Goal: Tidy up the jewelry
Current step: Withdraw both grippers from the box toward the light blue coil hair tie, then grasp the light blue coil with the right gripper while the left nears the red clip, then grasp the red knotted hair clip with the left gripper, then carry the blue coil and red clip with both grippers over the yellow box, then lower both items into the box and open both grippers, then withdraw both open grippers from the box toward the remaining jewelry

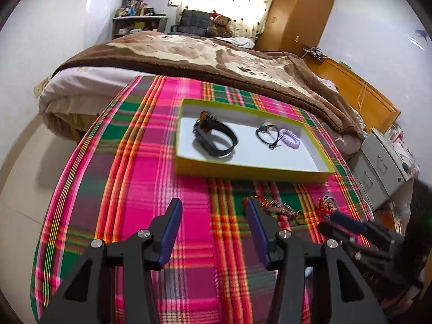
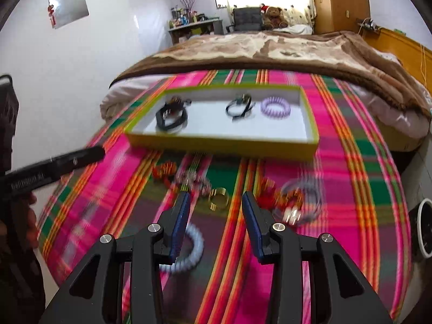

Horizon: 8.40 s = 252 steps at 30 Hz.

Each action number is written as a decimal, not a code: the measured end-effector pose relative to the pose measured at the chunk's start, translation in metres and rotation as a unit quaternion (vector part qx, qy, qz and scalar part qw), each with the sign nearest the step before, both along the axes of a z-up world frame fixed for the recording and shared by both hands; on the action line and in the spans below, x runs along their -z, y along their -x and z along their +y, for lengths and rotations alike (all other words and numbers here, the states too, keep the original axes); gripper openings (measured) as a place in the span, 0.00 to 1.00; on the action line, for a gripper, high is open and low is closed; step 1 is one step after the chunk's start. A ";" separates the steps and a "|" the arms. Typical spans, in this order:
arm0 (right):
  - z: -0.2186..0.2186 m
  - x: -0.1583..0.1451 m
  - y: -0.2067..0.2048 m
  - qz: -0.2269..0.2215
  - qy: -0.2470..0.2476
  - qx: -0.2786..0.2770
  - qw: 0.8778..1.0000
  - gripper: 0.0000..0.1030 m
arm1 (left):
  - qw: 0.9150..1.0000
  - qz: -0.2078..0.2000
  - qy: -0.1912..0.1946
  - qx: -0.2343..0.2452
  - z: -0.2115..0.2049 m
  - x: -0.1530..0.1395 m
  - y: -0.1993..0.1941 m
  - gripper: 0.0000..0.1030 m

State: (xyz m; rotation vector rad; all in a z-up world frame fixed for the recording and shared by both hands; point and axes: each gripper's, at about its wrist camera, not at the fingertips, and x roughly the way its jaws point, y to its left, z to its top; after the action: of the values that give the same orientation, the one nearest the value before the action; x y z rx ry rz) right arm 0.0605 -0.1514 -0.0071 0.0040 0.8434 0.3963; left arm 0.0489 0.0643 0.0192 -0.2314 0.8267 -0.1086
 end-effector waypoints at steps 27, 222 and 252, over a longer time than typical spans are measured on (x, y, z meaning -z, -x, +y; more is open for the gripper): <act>0.022 0.029 0.029 -0.006 0.067 0.009 0.998 0.11 | 0.999 0.031 0.029 0.023 0.003 0.023 0.019 0.55; -0.025 -0.025 -0.098 -0.027 0.052 0.052 0.997 0.33 | 0.998 0.013 -0.053 0.036 -0.049 -0.017 -0.103 0.43; -0.068 -0.013 -0.015 -0.029 0.004 0.024 0.999 0.46 | 0.998 0.023 -0.004 0.050 -0.038 0.018 -0.021 0.47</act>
State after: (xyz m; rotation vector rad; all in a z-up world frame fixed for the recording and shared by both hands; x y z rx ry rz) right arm 0.0751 -0.2190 0.0056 0.0060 0.7868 0.3457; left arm 0.0697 0.0261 0.0016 -0.1849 0.8846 -0.1936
